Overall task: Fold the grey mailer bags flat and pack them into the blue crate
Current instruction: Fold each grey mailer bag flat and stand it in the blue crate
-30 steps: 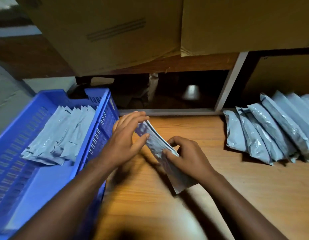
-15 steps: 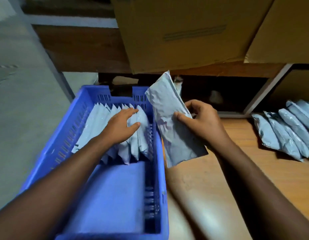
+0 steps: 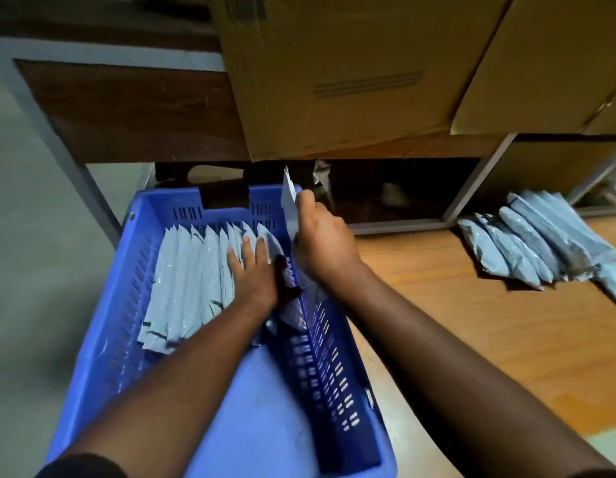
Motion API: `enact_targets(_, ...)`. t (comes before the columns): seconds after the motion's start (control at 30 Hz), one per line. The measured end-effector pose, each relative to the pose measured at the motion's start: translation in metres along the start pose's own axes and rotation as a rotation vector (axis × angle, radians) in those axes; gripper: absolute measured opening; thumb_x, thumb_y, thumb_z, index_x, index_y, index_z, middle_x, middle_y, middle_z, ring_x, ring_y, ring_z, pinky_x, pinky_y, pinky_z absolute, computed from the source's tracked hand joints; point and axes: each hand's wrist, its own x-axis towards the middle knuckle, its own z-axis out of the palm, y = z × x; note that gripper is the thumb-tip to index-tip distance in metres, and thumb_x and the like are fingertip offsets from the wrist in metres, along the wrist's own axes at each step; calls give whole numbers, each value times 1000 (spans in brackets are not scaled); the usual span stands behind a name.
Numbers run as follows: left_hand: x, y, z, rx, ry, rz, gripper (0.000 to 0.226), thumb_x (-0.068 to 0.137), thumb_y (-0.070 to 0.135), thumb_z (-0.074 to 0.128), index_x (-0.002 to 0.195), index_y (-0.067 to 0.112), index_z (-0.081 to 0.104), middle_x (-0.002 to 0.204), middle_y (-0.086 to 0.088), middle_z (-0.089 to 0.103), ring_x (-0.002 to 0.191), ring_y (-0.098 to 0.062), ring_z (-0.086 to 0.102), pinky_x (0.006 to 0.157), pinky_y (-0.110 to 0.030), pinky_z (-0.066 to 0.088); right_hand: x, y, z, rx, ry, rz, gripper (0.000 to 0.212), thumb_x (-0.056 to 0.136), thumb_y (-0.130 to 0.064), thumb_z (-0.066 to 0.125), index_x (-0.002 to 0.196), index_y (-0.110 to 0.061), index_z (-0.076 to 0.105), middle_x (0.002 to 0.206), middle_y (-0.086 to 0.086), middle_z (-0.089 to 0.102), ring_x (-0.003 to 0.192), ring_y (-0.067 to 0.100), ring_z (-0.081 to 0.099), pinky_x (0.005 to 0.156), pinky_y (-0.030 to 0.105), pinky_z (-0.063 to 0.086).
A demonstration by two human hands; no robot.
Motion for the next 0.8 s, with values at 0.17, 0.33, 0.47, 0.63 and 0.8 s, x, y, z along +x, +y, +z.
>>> enact_targets(0.17,-3,0,6,122,7,-74,85,92,75,37,161,31,14,169,-17,-11,151,-47,-21,118,-69,-11,11,-15,32,-237,-126,-31,43,93,-12,64,132,-12,45,123,16,56,100,39,68,70,44,48)
enact_targets(0.33,-8,-25,9,-83,83,-78,42,102,41,48,142,31,41,171,-9,-11,153,-42,-23,119,-66,-15,20,-23,60,-351,-273,-29,29,99,-13,59,128,-8,61,128,15,57,113,32,66,86,39,54)
enact_targets(0.47,-8,-28,13,-79,115,-93,45,102,24,48,144,32,36,170,-10,-10,153,-42,-22,116,-66,-18,20,-20,84,-388,-438,-91,32,106,-12,47,133,-10,63,134,10,63,124,27,61,95,37,53)
enact_targets(0.63,-7,-36,-3,-189,4,-53,75,89,15,63,152,35,27,171,-6,-6,156,-32,-19,121,-60,-15,28,-17,95,-270,-580,-22,38,103,-16,48,140,-9,56,140,11,60,130,28,57,104,39,48)
enact_targets(0.8,-10,-64,-12,-313,93,-1,73,99,36,55,162,25,21,172,-3,4,158,-22,-2,127,-48,-2,31,-18,105,-121,-476,62,36,103,-14,48,136,-5,41,138,22,54,126,38,57,100,44,48)
